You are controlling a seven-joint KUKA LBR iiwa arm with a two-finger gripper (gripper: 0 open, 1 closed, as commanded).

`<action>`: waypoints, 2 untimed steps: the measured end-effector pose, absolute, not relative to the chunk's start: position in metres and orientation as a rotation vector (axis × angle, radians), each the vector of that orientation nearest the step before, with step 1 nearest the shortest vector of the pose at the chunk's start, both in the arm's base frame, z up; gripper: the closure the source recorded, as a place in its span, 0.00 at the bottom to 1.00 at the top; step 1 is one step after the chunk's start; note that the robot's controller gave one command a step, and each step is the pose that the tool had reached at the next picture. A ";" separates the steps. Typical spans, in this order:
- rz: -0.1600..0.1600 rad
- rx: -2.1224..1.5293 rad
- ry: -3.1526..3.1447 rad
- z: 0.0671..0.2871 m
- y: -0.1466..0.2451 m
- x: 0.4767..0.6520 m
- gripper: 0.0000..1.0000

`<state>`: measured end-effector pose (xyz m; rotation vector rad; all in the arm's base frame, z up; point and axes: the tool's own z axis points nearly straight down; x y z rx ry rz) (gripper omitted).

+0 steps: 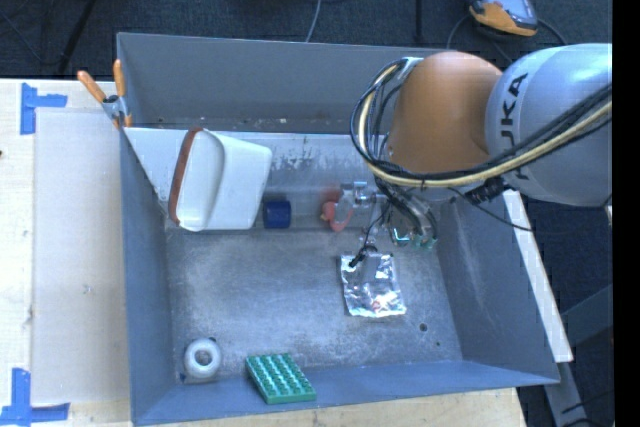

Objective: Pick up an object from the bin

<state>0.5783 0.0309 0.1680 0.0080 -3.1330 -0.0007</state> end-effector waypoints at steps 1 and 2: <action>0.000 0.510 -3.095 0.082 -0.068 0.593 0.00; -0.007 0.604 -3.079 0.075 -0.012 0.569 0.00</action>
Offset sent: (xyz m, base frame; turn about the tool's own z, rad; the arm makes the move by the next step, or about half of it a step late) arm 0.0156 -0.0979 -0.0834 -0.3251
